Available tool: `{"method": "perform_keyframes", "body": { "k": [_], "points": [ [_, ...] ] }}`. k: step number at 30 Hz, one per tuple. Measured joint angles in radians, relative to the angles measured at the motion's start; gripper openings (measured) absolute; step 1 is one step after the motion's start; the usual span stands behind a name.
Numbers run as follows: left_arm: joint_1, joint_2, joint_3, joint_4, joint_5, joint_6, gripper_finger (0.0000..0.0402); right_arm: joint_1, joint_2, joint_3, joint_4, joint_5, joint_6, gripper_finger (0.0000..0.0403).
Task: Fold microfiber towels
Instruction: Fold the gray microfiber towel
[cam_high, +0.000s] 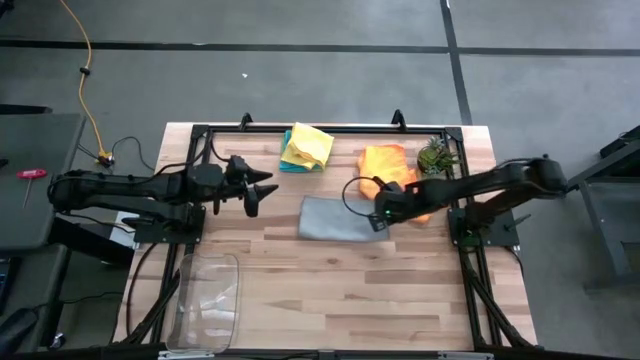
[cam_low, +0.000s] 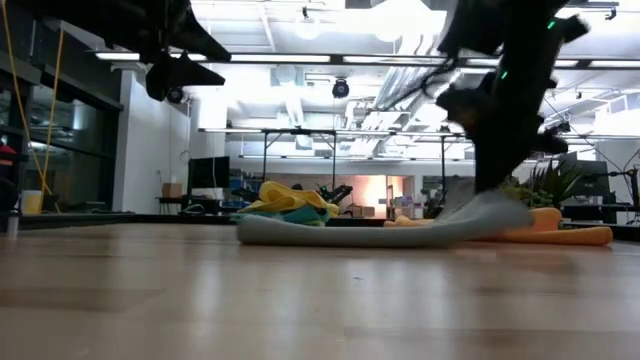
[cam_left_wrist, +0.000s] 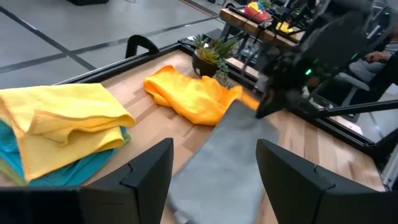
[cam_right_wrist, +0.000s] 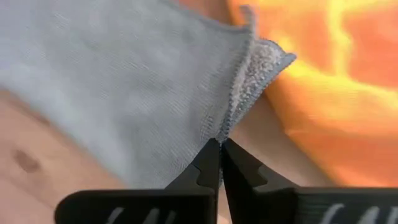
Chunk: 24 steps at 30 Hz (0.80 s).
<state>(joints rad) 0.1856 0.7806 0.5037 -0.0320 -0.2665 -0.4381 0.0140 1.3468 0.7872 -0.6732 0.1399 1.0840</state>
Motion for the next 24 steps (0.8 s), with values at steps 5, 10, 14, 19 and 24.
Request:
{"method": "perform_keyframes", "body": {
  "k": [5,10,14,19,24],
  "points": [
    [0.0,0.0,0.0,0.0,-0.014,-0.004,0.0218,0.005,-0.13,0.001,-0.116,-0.01,0.015,0.0],
    [0.0,0.0,0.0,0.004,-0.014,-0.005,0.0218,0.009,-0.164,0.001,-0.182,-0.047,0.062,0.0],
    [0.0,0.0,0.0,0.006,-0.025,-0.007,0.0218,0.031,-0.127,0.001,-0.039,-0.064,0.083,0.0],
    [0.0,0.0,0.0,0.007,-0.029,-0.008,0.0218,0.045,-0.046,0.002,0.21,-0.063,0.115,0.0],
    [0.0,0.0,0.0,0.006,-0.029,-0.007,0.0218,0.046,0.05,0.002,0.44,-0.063,0.156,0.0]
  ]
}}
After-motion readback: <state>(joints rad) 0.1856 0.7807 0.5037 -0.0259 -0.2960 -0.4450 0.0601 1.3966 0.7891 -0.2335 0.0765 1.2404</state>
